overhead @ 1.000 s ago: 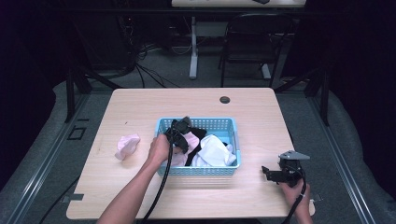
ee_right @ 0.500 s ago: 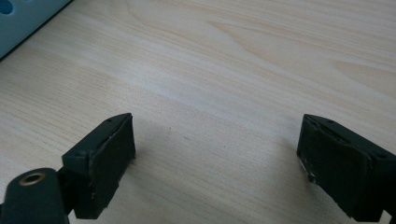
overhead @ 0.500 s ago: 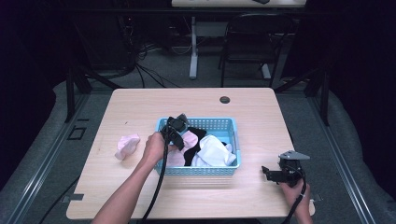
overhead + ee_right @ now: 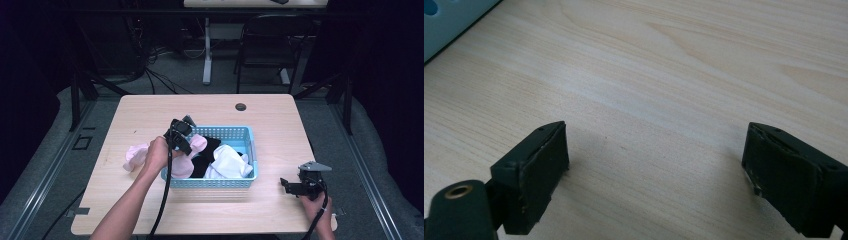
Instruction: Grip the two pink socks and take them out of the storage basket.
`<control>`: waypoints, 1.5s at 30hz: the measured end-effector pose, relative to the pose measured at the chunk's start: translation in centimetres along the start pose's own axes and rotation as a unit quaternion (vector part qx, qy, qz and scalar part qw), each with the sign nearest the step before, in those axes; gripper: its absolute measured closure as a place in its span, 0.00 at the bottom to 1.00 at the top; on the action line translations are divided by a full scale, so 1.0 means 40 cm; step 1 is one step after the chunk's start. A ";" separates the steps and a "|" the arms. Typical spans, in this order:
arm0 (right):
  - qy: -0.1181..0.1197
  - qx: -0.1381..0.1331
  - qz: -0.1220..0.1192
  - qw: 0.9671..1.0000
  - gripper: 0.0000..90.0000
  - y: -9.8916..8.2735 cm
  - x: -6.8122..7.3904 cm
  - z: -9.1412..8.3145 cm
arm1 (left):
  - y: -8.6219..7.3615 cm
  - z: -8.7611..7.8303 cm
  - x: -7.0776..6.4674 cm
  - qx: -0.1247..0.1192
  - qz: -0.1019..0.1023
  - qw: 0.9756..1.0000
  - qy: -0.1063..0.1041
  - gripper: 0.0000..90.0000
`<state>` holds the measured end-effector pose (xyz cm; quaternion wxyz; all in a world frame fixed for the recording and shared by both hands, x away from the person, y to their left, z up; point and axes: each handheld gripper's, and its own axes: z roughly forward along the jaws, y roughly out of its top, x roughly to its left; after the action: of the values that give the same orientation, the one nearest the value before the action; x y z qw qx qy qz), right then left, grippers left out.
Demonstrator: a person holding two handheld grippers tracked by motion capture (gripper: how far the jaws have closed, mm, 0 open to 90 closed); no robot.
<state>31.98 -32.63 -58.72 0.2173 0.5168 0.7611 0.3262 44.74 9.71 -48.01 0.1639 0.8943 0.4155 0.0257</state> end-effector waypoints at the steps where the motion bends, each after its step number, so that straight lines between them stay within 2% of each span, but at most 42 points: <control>1: 0.000 0.000 0.000 1.000 0.12 0.000 0.000 0.000 | 0.002 -0.008 0.000 -0.002 0.001 1.000 0.001 0.94; 3: 0.000 0.000 0.000 1.000 0.12 0.000 0.000 0.000 | 0.004 -0.016 0.000 -0.003 0.002 1.000 0.000 0.95; 4: 0.000 0.000 0.000 1.000 0.12 0.000 0.000 0.000 | 0.008 -0.035 -0.001 -0.007 0.003 1.000 -0.002 0.95; 5: 0.000 0.000 0.000 1.000 0.12 0.000 0.000 0.000 | 0.008 -0.035 -0.001 -0.007 0.003 1.000 -0.002 0.95; 7: 0.000 0.000 0.000 1.000 0.12 0.000 0.000 0.000 | 0.015 -0.063 -0.002 -0.012 0.010 1.000 -0.002 0.95; 15: 0.000 0.000 0.000 1.000 0.12 0.000 0.000 0.000 | 0.025 -0.142 -0.003 -0.026 0.019 0.999 0.001 0.95; 19: 0.000 0.000 0.000 1.000 0.12 0.000 0.000 0.000 | 0.020 -0.187 0.003 -0.033 0.025 0.999 0.011 0.95; 28: 0.000 0.000 0.000 1.000 0.12 0.000 0.000 0.000 | -0.010 -0.282 0.033 -0.044 0.018 0.998 0.036 0.95; 31: 0.000 0.000 0.000 1.000 0.12 0.000 0.000 0.000 | -0.027 -0.305 0.050 -0.045 0.012 0.998 0.042 0.95; 37: 0.000 0.000 0.000 1.000 0.12 0.000 0.000 0.000 | -0.077 -0.331 0.106 -0.044 -0.019 0.998 0.052 0.95; 41: 0.000 0.000 0.000 1.000 0.12 0.000 0.000 0.000 | -0.119 -0.329 0.155 -0.033 -0.043 0.997 0.053 0.95; 45: 0.000 0.000 0.000 1.000 0.12 0.000 0.000 0.000 | -0.160 -0.304 0.211 -0.019 -0.074 0.996 0.054 0.94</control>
<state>31.98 -32.62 -58.72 0.2174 0.5169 0.7611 0.3259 43.33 23.19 -39.31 0.1592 0.8554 0.4879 0.0699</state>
